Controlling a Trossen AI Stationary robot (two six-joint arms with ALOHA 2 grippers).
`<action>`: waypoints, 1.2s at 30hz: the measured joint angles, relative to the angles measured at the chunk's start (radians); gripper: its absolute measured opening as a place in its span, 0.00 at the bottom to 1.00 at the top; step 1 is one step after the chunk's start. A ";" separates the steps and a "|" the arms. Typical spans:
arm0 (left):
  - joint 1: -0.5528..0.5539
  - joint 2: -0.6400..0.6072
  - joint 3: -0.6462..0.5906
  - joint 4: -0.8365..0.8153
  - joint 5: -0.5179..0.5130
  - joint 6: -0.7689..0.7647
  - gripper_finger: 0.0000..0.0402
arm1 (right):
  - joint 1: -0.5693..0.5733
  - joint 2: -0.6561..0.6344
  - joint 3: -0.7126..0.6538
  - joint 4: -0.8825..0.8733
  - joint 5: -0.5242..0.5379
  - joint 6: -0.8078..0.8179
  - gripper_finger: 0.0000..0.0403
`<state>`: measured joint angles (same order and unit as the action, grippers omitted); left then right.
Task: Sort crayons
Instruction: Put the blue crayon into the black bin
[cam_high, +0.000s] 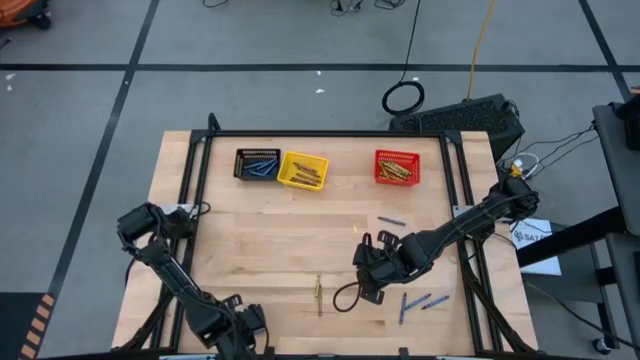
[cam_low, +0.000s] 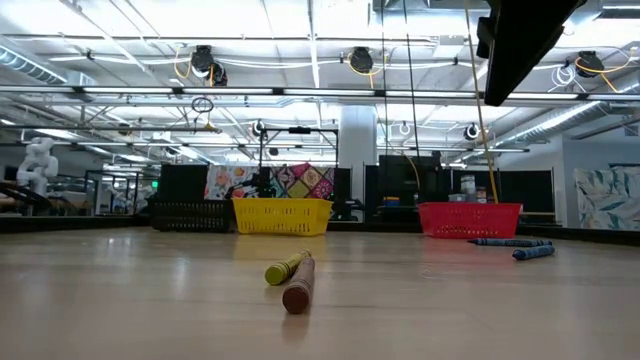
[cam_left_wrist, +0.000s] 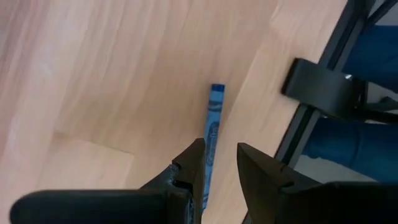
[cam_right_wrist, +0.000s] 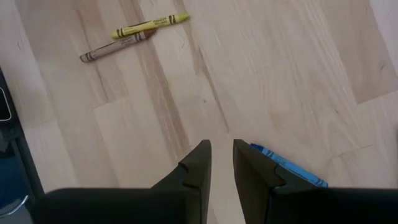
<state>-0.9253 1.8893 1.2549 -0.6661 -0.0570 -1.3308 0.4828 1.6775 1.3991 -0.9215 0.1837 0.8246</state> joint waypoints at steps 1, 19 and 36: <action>0.000 0.000 0.000 0.003 0.000 0.000 0.24 | 0.000 0.000 0.000 0.000 0.000 -0.001 0.14; -0.006 0.066 0.002 -0.004 0.028 -0.034 0.24 | 0.000 0.000 0.000 0.005 0.000 -0.006 0.14; -0.005 0.095 0.001 -0.011 0.021 -0.074 0.02 | 0.000 0.000 0.000 0.029 0.000 -0.026 0.14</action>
<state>-0.9298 1.9842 1.2560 -0.6772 -0.0360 -1.4044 0.4828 1.6775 1.3994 -0.8928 0.1837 0.7982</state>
